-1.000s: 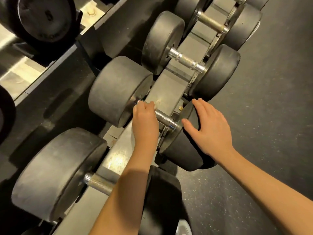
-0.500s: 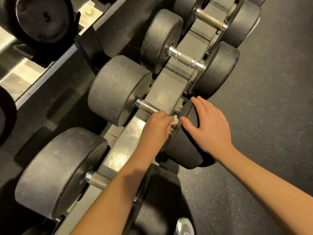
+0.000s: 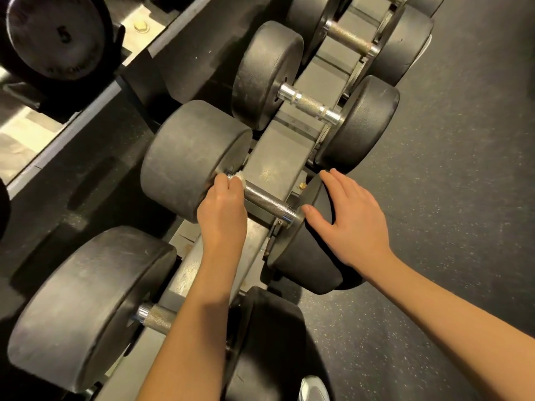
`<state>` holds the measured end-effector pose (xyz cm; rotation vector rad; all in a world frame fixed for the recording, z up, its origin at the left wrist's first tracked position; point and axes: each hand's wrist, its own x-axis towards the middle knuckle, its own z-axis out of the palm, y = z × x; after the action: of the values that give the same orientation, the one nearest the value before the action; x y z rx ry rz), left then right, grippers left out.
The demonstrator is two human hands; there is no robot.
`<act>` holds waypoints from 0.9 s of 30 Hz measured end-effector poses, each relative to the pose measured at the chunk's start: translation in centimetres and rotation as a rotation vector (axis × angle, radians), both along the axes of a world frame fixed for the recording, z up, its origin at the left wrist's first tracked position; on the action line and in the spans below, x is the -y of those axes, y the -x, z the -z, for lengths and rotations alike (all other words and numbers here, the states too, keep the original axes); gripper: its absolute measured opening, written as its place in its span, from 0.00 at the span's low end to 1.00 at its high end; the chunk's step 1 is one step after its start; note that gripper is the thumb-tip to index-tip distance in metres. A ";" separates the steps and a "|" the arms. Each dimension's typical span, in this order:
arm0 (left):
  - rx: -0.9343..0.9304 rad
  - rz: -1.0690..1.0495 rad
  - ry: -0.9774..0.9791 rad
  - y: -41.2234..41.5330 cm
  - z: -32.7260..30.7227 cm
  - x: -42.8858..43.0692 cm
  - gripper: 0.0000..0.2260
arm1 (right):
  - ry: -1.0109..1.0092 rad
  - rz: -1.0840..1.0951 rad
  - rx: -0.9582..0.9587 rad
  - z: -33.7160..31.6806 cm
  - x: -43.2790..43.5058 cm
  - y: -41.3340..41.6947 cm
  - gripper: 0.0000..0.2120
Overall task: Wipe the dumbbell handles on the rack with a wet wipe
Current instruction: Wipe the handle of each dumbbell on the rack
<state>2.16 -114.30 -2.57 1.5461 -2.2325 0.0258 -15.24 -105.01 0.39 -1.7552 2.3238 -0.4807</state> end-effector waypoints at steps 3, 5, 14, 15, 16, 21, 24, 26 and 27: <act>-0.030 -0.043 0.003 0.6 0.4 -0.2 0.08 | 0.002 0.004 0.002 0.0 -0.1 0.1 0.36; -0.063 -0.031 -0.013 0.9 0.7 -0.5 0.08 | 0.001 0.003 0.002 0.0 -0.1 0.1 0.36; -0.079 0.271 0.053 0.6 1.2 -1.2 0.10 | -0.010 0.009 -0.007 0.0 -0.1 0.2 0.36; -0.114 0.217 0.044 0.4 1.3 -0.9 0.10 | -0.012 0.008 -0.007 0.0 -0.1 0.2 0.36; -0.145 0.174 0.027 0.2 1.3 -0.8 0.10 | -0.014 0.008 -0.008 0.0 0.0 0.2 0.36; -0.104 0.393 -0.076 2.0 1.4 -3.0 0.11 | -0.029 0.015 -0.008 -0.2 0.1 0.1 0.35; -0.033 0.425 -0.055 1.9 1.1 -2.7 0.12 | -0.033 0.017 -0.008 -0.4 0.2 -0.1 0.36; -0.096 0.283 -0.061 1.3 0.9 -2.0 0.11 | -0.030 0.016 -0.007 -0.4 0.3 -0.3 0.36; -0.126 0.250 -0.060 1.2 0.8 -2.0 0.11 | -0.024 0.017 -0.007 -0.3 0.3 -0.3 0.36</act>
<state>0.94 -112.33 -3.35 1.2494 -2.3257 -0.2083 -14.91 -105.30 0.71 -1.7305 2.3406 -0.4482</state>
